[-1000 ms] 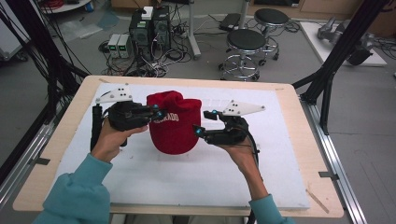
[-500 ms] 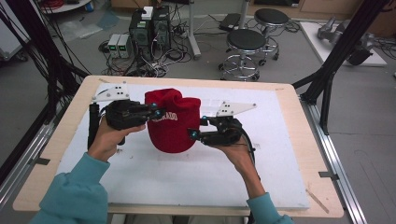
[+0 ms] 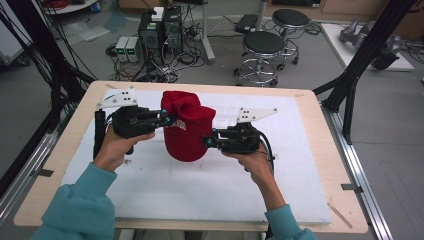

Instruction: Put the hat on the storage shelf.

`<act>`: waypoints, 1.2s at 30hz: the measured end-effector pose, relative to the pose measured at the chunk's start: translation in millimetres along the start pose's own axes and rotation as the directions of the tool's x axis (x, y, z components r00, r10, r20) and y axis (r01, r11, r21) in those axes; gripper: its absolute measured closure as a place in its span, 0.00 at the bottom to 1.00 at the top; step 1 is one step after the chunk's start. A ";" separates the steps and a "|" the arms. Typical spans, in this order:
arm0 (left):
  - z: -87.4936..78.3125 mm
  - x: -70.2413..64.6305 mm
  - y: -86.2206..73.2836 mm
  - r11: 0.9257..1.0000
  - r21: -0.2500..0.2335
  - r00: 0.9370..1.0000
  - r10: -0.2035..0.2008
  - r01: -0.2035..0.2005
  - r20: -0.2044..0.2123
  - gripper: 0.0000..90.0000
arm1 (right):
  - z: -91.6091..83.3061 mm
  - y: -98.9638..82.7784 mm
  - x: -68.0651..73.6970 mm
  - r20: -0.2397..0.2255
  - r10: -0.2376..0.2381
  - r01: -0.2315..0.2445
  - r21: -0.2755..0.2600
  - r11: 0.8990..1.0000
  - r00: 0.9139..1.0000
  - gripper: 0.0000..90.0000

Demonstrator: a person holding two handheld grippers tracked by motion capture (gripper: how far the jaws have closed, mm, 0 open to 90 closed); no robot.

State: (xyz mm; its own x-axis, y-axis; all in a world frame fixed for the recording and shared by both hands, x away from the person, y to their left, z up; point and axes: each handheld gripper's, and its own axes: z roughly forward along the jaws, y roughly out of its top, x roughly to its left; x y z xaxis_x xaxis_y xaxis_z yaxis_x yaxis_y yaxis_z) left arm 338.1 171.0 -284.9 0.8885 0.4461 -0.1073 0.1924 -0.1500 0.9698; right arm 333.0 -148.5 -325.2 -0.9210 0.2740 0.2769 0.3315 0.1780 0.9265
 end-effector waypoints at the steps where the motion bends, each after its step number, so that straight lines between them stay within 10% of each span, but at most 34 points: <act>1: 0.1 0.2 0.0 1.000 -0.001 1.000 0.001 -0.001 0.000 0.95 | -0.1 0.0 -0.3 -0.016 0.003 -0.004 -0.006 1.000 1.000 0.85; 18: 1.7 2.4 -0.5 1.000 -0.004 0.999 -0.011 0.011 -0.035 0.88 | 0.2 1.6 7.0 -0.049 -0.006 0.004 -0.037 0.999 0.999 0.95; 28: 1.0 8.4 -1.6 0.997 0.038 0.985 -0.056 0.063 -0.163 0.21 | -10.3 1.3 5.2 0.047 0.002 0.003 -0.099 0.995 0.999 0.95; 36: -7.1 9.2 -8.9 0.998 0.059 0.983 -0.022 0.034 -0.183 0.17 | -21.7 1.8 -0.2 0.187 -0.014 0.040 -0.138 0.990 0.982 0.95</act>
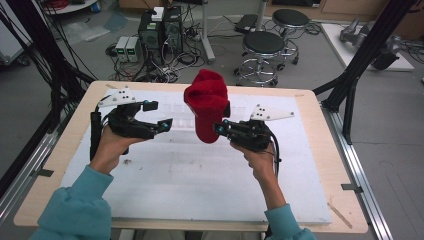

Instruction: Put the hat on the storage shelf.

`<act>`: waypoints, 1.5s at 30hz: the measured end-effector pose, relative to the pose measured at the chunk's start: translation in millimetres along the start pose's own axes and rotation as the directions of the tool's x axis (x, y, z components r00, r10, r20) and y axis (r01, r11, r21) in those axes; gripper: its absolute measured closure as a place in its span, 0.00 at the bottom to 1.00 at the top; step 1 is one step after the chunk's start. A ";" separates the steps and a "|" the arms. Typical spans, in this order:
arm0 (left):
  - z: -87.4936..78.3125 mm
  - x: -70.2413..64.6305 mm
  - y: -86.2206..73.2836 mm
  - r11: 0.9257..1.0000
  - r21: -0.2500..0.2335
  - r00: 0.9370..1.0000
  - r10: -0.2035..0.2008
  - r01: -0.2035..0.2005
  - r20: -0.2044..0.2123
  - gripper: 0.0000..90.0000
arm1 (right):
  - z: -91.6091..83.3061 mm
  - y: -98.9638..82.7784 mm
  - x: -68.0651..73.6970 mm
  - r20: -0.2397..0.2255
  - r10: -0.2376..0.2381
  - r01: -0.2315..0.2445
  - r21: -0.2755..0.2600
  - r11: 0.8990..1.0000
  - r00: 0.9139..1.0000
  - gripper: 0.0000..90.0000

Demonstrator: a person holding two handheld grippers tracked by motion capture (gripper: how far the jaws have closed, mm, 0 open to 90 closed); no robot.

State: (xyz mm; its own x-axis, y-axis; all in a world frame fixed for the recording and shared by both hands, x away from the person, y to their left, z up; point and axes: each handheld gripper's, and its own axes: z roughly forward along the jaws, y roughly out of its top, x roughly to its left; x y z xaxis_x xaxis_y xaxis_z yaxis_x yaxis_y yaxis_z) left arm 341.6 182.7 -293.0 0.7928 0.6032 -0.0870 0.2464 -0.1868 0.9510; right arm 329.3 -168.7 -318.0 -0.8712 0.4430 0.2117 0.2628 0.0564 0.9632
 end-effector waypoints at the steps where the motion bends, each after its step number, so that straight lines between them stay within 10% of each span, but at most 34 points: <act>1: -0.7 0.5 -1.3 1.000 0.003 1.000 0.003 -0.003 -0.005 0.17 | -2.0 0.4 -1.4 0.021 -0.001 0.001 -0.009 1.000 1.000 0.95; 12: -26.3 16.2 -53.5 0.997 0.054 0.983 0.070 -0.062 -0.169 0.18 | -10.3 0.8 -16.1 0.206 -0.035 0.050 -0.066 0.997 0.978 0.95; 19: -44.8 30.4 -84.3 0.999 0.036 0.982 0.018 -0.011 -0.189 0.18 | 0.4 -3.9 -32.6 0.287 -0.049 0.067 -0.056 0.996 0.957 0.95; 45: -67.1 31.6 -154.8 0.998 -0.032 0.977 -0.056 0.050 -0.207 0.18 | 41.1 -32.5 -83.6 0.338 -0.012 0.036 -0.065 0.997 0.941 0.95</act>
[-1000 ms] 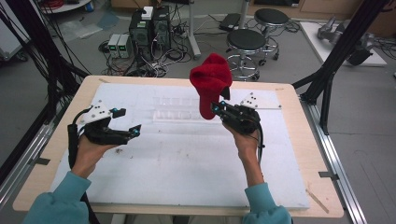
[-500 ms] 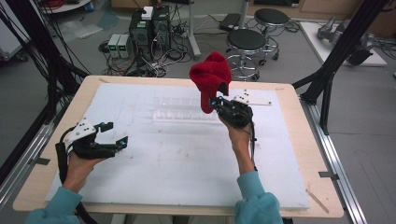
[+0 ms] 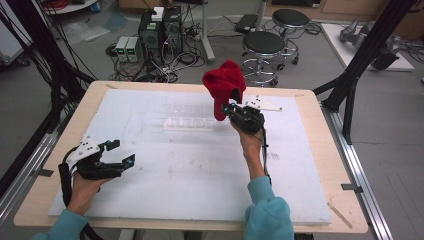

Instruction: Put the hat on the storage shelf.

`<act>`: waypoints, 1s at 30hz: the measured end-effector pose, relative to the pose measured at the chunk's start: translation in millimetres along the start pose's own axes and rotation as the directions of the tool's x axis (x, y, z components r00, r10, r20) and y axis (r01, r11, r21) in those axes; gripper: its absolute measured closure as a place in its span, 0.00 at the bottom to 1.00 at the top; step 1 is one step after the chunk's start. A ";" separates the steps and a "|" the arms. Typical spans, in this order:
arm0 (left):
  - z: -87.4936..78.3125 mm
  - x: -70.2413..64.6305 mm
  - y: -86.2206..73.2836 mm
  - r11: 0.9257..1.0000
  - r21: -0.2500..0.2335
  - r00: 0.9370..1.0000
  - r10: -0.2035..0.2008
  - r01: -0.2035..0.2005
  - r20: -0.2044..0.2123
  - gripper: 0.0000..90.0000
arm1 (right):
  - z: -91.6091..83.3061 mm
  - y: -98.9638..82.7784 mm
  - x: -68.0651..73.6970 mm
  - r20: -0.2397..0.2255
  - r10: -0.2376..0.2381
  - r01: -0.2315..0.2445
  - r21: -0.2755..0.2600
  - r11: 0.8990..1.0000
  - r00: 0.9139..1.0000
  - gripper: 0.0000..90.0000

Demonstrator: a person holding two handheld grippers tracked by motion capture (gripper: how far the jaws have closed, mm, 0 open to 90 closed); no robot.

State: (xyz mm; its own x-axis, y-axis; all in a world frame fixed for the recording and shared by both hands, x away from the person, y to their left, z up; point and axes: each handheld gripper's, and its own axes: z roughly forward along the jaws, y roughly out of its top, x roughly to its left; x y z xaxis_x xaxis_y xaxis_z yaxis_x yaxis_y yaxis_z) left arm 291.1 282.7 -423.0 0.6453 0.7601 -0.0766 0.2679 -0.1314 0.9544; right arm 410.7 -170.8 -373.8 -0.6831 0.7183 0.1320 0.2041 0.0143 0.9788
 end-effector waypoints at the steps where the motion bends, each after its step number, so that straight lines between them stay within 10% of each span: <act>1: -0.2 -1.0 -1.7 1.000 0.002 1.000 -0.001 0.001 -0.001 0.18 | 1.2 -1.0 -0.7 -0.001 0.002 -0.002 0.001 1.000 1.000 0.95; 30: 1.7 -5.0 -9.6 1.000 -0.002 1.000 -0.028 0.028 0.010 0.18 | 8.8 -6.8 0.0 0.013 0.054 -0.054 0.034 0.998 0.998 0.95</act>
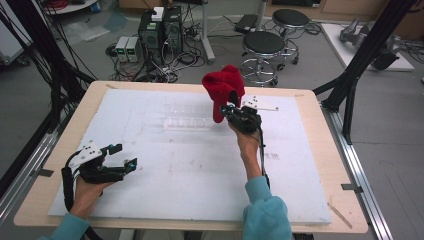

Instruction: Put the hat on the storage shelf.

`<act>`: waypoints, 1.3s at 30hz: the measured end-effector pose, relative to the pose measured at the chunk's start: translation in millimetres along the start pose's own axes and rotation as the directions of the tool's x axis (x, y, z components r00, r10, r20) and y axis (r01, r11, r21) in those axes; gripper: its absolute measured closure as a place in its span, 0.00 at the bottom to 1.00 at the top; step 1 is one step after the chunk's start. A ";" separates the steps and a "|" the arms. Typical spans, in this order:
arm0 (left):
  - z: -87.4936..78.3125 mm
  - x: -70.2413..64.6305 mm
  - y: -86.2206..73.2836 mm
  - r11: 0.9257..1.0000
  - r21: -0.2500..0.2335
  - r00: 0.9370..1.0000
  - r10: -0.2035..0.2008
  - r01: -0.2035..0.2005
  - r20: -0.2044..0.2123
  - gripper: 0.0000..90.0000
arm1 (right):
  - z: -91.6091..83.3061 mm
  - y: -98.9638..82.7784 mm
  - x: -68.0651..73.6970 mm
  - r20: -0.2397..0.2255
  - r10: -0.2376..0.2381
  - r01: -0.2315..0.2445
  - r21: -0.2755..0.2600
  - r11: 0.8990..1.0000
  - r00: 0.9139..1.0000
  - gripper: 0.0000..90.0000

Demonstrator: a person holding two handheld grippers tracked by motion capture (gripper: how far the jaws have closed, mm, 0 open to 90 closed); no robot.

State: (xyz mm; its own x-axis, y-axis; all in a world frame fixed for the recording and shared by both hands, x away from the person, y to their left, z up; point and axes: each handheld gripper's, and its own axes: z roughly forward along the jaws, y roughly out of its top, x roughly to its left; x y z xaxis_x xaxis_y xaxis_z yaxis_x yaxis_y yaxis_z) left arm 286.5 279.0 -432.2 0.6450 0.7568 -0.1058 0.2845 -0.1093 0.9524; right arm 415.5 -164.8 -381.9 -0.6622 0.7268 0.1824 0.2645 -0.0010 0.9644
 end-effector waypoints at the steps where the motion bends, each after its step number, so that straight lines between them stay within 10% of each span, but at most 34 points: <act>1: 0.2 0.1 -0.3 1.000 -0.001 1.000 -0.001 0.001 0.000 0.17 | 0.0 0.0 -0.1 -0.001 0.000 0.000 0.000 1.000 1.000 0.95; 15: 3.1 -1.9 -5.5 1.000 0.003 1.000 -0.002 0.002 0.013 0.17 | 0.2 -3.1 0.5 0.012 0.011 -0.012 0.109 0.994 1.000 0.95; 29: 6.8 -5.1 -9.4 1.000 -0.006 0.999 -0.020 0.020 0.026 0.18 | -2.9 -5.5 9.7 0.018 -0.050 0.044 0.263 0.964 0.999 0.95; 39: 7.9 -5.4 -12.3 1.000 0.005 0.999 -0.015 0.015 0.028 0.18 | -10.5 -15.6 8.3 0.030 -0.030 0.021 0.265 0.964 0.999 0.95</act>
State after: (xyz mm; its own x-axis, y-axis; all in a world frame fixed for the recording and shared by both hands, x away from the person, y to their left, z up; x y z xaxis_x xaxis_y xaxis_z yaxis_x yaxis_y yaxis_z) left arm 285.1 271.2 -445.6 0.6606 0.7398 -0.1281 0.2979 -0.1017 0.9492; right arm 398.5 -165.9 -393.4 -0.6487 0.7467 0.1473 0.4268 0.1966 0.8827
